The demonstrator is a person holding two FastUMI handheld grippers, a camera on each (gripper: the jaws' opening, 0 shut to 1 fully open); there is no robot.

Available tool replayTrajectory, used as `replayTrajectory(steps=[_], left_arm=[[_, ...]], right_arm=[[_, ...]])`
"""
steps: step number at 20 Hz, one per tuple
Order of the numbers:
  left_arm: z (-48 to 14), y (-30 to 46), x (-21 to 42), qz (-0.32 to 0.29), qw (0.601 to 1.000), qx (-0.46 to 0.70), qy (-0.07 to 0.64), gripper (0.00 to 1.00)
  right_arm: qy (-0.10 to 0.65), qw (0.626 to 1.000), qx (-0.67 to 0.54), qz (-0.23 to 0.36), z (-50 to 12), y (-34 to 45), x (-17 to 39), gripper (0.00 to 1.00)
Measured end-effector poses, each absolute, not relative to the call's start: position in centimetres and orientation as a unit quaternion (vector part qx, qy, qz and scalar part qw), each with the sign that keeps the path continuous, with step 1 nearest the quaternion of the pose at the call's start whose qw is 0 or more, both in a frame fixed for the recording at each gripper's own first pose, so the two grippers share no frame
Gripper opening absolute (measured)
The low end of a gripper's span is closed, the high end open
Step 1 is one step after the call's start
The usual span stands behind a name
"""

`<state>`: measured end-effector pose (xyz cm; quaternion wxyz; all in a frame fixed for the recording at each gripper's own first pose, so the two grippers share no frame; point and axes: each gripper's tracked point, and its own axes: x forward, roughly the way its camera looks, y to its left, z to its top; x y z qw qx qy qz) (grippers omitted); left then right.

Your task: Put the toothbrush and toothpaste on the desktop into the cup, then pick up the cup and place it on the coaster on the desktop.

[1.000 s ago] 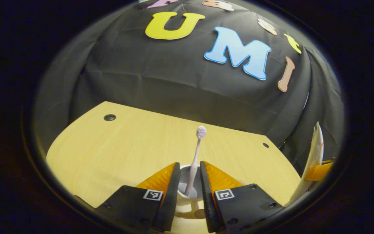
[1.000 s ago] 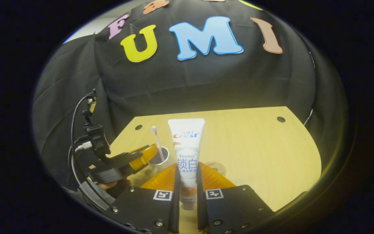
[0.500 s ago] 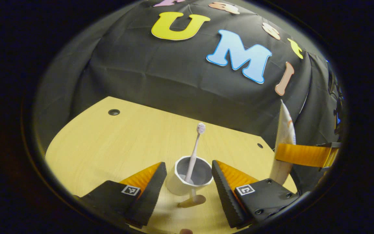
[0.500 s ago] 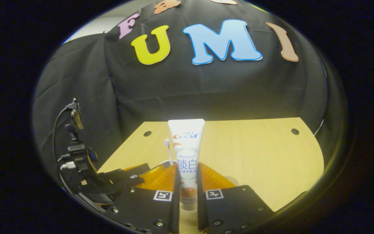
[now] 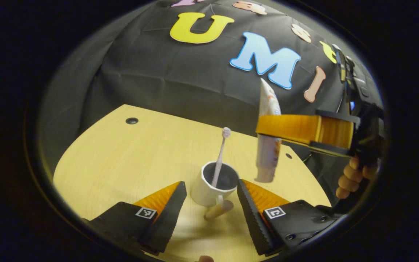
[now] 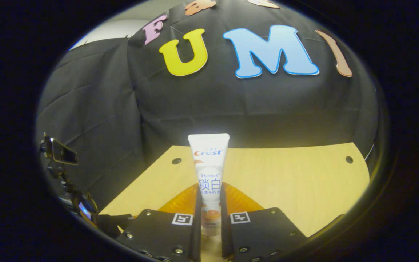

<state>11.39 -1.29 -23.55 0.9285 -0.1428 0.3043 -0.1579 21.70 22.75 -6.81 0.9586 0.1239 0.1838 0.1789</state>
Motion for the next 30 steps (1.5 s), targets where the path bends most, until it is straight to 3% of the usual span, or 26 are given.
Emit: replayTrajectory(steps=[2, 9, 18, 23, 25, 27, 30], left_arm=[[-24.0, -1.4, 10.3, -0.164, 0.924, -0.144, 0.313, 0.9], [-26.0, 0.2, 8.5, -0.152, 0.913, -0.16, 0.344, 0.94], [-26.0, 0.5, 8.3, -0.15, 0.907, -0.165, 0.356, 0.91], [-26.5, 0.0, 7.9, -0.161, 0.904, -0.167, 0.358, 0.93], [-26.5, -0.1, 7.8, -0.165, 0.904, -0.165, 0.358, 0.91], [-26.4, -0.4, 7.8, -0.168, 0.904, -0.161, 0.358, 0.93], [-26.4, -1.6, 8.5, -0.172, 0.902, -0.156, 0.365, 0.94]], right_arm=[[0.175, 0.96, 0.124, 0.181, -7.0, 23.6, 22.8, 0.22], [0.175, 0.963, 0.106, 0.174, -9.9, 25.4, 25.5, 0.22], [0.177, 0.965, 0.055, 0.186, -11.1, 27.1, 24.1, 0.27], [0.166, 0.968, 0.06, 0.178, -9.7, 26.3, 23.6, 0.48], [0.168, 0.968, 0.061, 0.177, -9.6, 25.9, 23.3, 0.51], [0.164, 0.97, 0.055, 0.17, -9.1, 24.9, 22.8, 0.59], [0.157, 0.973, 0.056, 0.158, -8.5, 23.5, 22.2, 0.61]])
